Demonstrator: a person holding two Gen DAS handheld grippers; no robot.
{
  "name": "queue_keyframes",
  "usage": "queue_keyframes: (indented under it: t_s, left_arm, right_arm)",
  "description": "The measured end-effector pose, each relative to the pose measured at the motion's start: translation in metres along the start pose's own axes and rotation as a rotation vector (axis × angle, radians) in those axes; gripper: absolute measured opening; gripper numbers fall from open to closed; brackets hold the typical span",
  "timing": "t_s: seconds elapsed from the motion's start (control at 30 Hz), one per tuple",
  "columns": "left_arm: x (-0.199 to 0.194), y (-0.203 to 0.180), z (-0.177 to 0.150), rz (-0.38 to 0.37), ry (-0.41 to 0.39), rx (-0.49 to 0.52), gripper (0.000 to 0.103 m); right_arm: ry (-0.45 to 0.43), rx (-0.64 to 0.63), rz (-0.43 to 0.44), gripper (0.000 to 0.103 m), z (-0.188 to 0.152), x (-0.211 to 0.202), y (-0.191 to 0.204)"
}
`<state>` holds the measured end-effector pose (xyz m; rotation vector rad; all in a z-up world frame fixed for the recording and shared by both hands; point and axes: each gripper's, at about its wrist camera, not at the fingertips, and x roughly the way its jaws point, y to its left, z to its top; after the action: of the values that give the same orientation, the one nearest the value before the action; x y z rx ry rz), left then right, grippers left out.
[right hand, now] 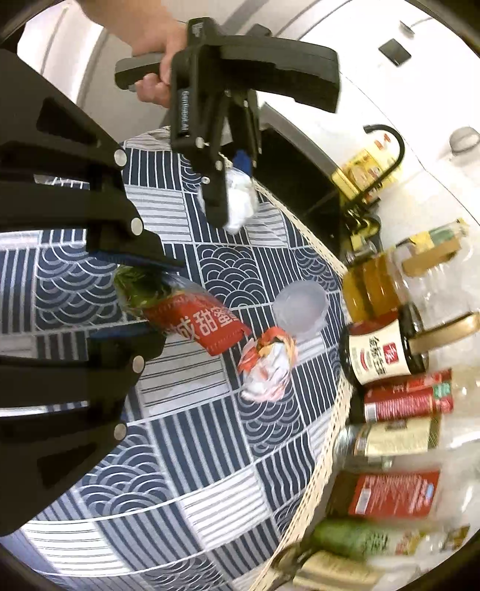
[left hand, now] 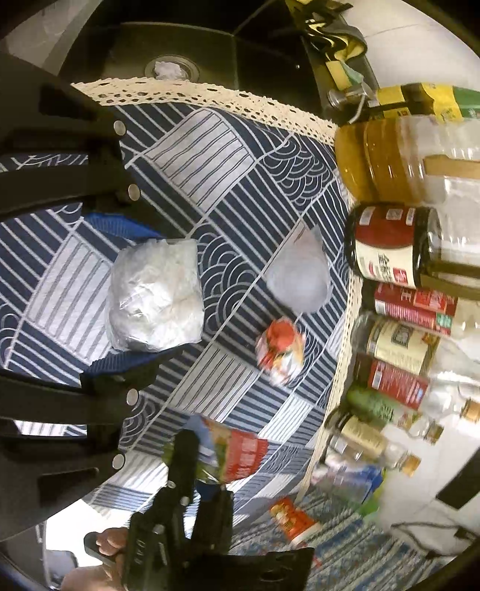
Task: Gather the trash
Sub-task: 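Lift the wrapper and tissue bag off the counter with both tools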
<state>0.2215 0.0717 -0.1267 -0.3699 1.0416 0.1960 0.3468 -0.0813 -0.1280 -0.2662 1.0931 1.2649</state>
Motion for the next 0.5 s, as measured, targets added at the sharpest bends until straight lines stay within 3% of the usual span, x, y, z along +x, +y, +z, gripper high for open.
queue_keyframes:
  t_s: [0.5]
  left_arm:
    - [-0.047, 0.003, -0.058, -0.121, -0.017, 0.111, 0.051]
  right_arm:
    - [-0.047, 0.147, -0.079, 0.028, -0.047, -0.042, 0.074]
